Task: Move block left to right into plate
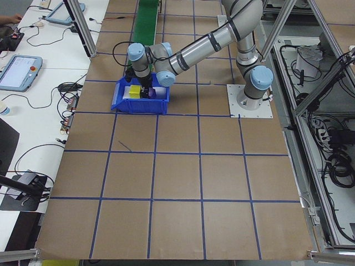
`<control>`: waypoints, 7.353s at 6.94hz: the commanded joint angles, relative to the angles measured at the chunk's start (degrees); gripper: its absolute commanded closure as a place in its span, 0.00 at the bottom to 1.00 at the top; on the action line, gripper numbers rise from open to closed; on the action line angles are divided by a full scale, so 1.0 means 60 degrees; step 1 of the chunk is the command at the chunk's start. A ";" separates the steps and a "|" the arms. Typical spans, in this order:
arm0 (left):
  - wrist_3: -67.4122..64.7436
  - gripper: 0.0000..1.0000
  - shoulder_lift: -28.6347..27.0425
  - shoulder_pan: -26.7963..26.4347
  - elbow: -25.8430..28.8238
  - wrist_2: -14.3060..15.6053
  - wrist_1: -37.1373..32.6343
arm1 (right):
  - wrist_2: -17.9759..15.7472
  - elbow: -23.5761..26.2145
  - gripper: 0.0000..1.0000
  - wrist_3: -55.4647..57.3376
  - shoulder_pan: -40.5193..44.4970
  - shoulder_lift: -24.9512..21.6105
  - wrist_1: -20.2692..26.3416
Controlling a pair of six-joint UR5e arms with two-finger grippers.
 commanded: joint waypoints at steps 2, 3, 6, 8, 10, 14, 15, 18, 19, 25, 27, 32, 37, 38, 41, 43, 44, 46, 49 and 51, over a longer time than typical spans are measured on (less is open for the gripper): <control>-0.0487 0.81 0.0697 -0.0054 0.0436 0.0041 -0.0957 | 0.0000 0.0000 0.00 0.0000 0.0000 0.0000 0.0000; -0.0953 0.81 0.1223 -0.0069 0.0859 0.0041 -0.1977 | 0.0000 0.0000 0.00 0.0000 0.0000 0.0000 0.0000; -0.3171 0.81 0.1565 -0.1381 0.1885 -0.0076 -0.2266 | 0.0000 0.0000 0.00 0.0000 0.0000 0.0000 0.0000; -0.4991 0.80 0.1304 -0.2379 0.1991 -0.0512 -0.1990 | 0.0015 0.0000 0.00 0.0000 0.0000 0.0000 0.0000; -0.5555 0.79 0.0325 -0.3068 0.1904 -0.0619 -0.0485 | 0.0015 0.0000 0.00 0.0000 0.0000 0.0000 0.0000; -0.5879 0.72 -0.0366 -0.3453 0.1845 -0.0778 0.0309 | 0.0015 0.0000 0.00 0.0000 0.0000 0.0000 0.0000; -0.5865 0.46 -0.0615 -0.3482 0.1830 -0.0896 0.0400 | 0.0015 0.0014 0.00 0.0000 0.0000 0.0000 0.0015; -0.6115 0.00 -0.0383 -0.3511 0.1830 -0.0868 0.0503 | 0.0015 0.0014 0.00 0.0000 0.0000 0.0000 0.0015; -0.5867 0.00 -0.0165 -0.3511 0.1874 -0.0868 0.0517 | 0.0015 0.0014 0.00 0.0000 -0.0015 0.0000 0.0015; -0.3014 0.00 0.0277 -0.1685 0.1977 0.0539 0.0064 | 0.0015 0.0029 0.00 0.0000 -0.0015 0.0000 0.0015; -0.2179 0.00 -0.0307 -0.0821 0.2180 0.0509 0.0078 | 0.0015 0.0015 0.00 0.0000 -0.0015 0.0000 0.0015; -0.1631 0.00 -0.0895 -0.0552 0.1933 0.0055 0.0210 | 0.0015 0.0029 0.00 0.0000 -0.0029 0.0000 0.0058; -0.1602 0.63 -0.1350 -0.0508 0.1786 0.0012 0.0400 | 0.0015 0.0000 0.00 0.0000 -0.0015 0.0000 0.0059; -0.1602 0.78 -0.1277 -0.0508 0.1859 0.0026 0.0415 | 0.0029 0.0000 0.00 0.0000 -0.0015 0.0000 0.0059; -0.1748 0.79 -0.0388 -0.0523 0.2079 0.0114 0.0008 | 0.0029 0.0000 0.00 0.0000 -0.0015 0.0000 0.0059; -0.1923 0.79 0.0609 -0.0668 0.2123 0.0027 -0.0901 | 0.0029 0.0000 0.00 0.0000 -0.0015 0.0014 0.0059; -0.2664 0.79 0.0889 -0.1134 0.2137 0.0011 -0.0932 | 0.0029 0.0000 0.00 0.0000 -0.0015 0.0014 0.0059; -0.3778 0.78 0.0965 -0.1708 0.2152 -0.0032 -0.0801 | 0.0044 0.0000 0.00 0.0000 0.0000 0.0000 0.0059; -0.4501 0.78 -0.0143 -0.3007 0.2123 -0.0778 0.0218 | 0.0073 0.0000 0.00 0.0000 -0.0015 0.0014 0.0044; -0.4634 0.78 -0.0645 -0.3467 0.2109 -0.0837 0.0722 | 0.0073 0.0043 0.00 -0.0015 -0.0015 0.0014 0.0059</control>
